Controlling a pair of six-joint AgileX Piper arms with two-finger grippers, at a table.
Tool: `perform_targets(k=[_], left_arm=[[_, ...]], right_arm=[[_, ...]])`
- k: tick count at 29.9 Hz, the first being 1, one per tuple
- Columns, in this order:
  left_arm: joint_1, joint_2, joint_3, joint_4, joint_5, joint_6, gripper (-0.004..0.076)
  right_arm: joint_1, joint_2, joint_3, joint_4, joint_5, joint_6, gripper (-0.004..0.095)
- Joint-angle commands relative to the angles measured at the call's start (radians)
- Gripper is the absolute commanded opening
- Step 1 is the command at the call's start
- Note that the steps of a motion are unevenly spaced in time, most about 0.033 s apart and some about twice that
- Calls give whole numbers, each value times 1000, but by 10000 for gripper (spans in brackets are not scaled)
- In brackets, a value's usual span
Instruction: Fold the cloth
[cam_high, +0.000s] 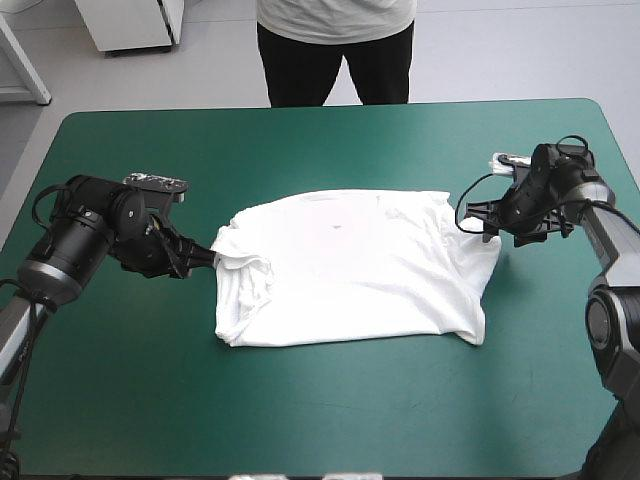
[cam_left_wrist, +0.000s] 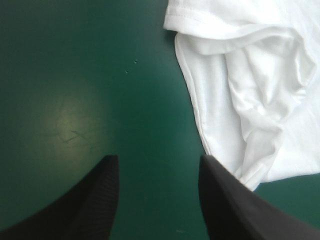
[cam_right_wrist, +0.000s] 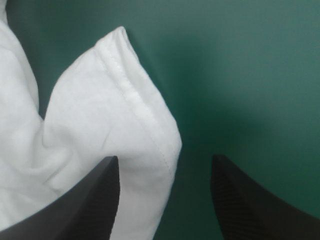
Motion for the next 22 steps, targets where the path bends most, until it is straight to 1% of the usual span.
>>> perform_targets(k=[1,7,9,11,12,14,15,16,17,22], left_arm=[[1,-35,-23,-4,8,-3,365],[1,-35,-23,-16,6,-3,365],[1,-35,-23,-23,6,1,365],[1,-35,-23,-29,6,1,365],[1,-35,-23,-33,6,1,365],[1,-35,-23,-45,6,1,365],[1,-35,-23,-44,6,1,365],[1,-35,-23,-44,6,1,365],[1,-35,-23,-47,6,1,365],[1,-35,-23,-47,6,1,364]], right_arm=[[-6,-14,-39,0,-11,-11,528],[3,44,-39,3,5,-10,525],[15,67,-39,3,20,-10,491],[28,85,-39,3,27,-10,426],[38,95,-39,3,31,-10,367],[55,108,-39,0,35,-10,221],[66,111,-39,-3,35,-10,103],[71,111,-39,-2,35,-10,24],[73,111,-39,-7,35,-8,-13],[92,87,-40,-55,35,12,-17]])
